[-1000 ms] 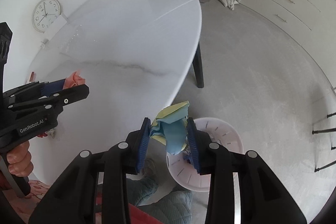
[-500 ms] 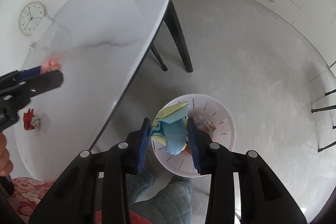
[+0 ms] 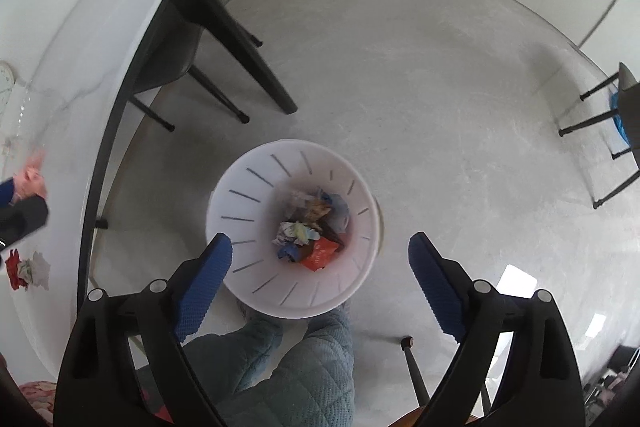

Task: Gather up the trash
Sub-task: 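Carry the pink paper and sticky note to the wastebasket and open both tools, then move both tools over the table toward the red crumpled bag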

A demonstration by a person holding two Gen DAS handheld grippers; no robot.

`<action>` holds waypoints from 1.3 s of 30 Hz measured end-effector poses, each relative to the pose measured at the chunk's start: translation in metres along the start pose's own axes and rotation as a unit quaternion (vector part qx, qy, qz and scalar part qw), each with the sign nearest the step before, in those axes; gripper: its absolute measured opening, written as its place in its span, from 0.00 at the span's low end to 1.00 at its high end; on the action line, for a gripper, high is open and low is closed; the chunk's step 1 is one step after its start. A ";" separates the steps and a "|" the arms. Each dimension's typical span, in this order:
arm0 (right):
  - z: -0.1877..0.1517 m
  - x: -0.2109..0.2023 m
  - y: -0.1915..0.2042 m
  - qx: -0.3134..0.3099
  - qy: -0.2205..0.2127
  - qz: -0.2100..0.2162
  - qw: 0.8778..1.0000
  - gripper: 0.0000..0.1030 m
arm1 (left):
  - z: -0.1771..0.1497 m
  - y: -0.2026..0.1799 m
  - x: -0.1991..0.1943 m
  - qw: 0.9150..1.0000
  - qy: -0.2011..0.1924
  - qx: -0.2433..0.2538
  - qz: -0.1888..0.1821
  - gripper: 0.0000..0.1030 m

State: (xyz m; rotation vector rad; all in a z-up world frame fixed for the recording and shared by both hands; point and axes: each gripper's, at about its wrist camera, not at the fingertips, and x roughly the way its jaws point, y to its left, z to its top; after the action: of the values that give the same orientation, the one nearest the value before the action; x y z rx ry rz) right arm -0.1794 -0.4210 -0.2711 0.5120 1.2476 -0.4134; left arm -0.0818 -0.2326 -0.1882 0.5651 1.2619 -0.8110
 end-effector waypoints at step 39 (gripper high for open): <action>-0.052 -0.076 0.399 -0.486 0.004 0.247 0.838 0.97 | -0.260 0.237 -0.173 0.885 -0.076 -0.413 0.200 0.92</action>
State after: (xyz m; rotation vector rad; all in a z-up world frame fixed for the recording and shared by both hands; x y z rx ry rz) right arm -0.0177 -0.0639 -0.1541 -0.0660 1.1118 0.6615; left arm -0.0675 0.1481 -0.0942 0.0462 1.1582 0.0665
